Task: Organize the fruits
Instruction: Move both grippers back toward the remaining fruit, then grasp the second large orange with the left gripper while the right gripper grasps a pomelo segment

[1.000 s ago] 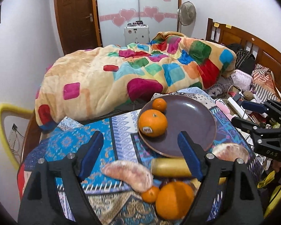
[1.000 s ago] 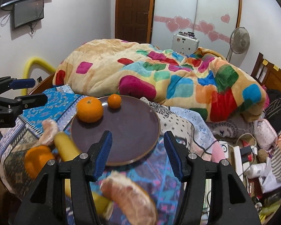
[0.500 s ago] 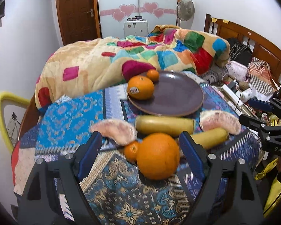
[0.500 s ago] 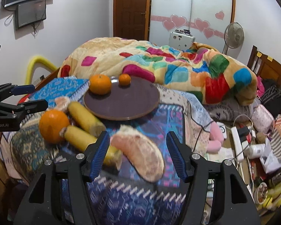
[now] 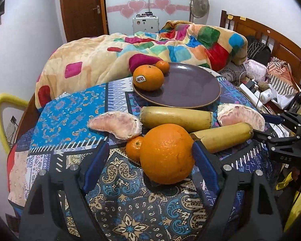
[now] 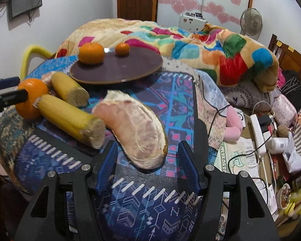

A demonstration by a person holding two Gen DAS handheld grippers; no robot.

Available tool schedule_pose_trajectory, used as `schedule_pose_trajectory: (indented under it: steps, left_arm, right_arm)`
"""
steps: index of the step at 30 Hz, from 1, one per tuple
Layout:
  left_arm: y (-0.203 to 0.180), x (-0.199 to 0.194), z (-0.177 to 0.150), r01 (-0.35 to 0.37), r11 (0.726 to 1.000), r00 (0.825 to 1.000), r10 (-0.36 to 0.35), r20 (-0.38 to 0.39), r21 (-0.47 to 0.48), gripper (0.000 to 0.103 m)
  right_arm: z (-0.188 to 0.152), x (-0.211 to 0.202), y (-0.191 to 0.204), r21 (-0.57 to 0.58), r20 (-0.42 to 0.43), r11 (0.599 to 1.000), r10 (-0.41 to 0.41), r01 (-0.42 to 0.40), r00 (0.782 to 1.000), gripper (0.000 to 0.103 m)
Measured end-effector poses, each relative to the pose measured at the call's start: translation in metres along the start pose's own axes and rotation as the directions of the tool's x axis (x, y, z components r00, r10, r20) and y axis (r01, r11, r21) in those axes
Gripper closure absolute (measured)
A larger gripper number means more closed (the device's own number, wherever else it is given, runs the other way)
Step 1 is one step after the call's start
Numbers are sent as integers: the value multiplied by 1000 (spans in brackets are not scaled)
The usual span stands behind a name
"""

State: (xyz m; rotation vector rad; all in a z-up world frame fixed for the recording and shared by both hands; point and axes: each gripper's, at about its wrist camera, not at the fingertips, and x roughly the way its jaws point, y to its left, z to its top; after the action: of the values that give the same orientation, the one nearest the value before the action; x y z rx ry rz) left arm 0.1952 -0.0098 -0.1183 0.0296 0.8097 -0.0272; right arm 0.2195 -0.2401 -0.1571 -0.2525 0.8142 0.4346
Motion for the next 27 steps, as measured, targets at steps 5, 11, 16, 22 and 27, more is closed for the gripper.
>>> schedule_pose_trajectory:
  steps: [5,11,16,22,27]
  left_arm:
    - [-5,6,-2,20,1000,1000,-20,-4,7,24]
    - [-14,5,-4,66,997,998,-65,-12,34,43]
    - [-13,-1,-6,72,997,997,-71,-20,32,45]
    - [-9,-21,-18,92,995,996,-91,-23,47,50]
    - [-6,-36,-28,81,994,997,-80,-19,79,52]
  right_arm:
    - [1,0,-1,5,19,1000,23,-24,1000,49]
    - [-8,-7,4,10,40,999,35,-35,999,60]
    - [-18,-18,5,56,41,998,17,-20,999,62]
    - [-32,-37,10,75,22,995,62,-63,998,65]
    - [-34,-38,21,21,12,1000,11,-11,1000,64]
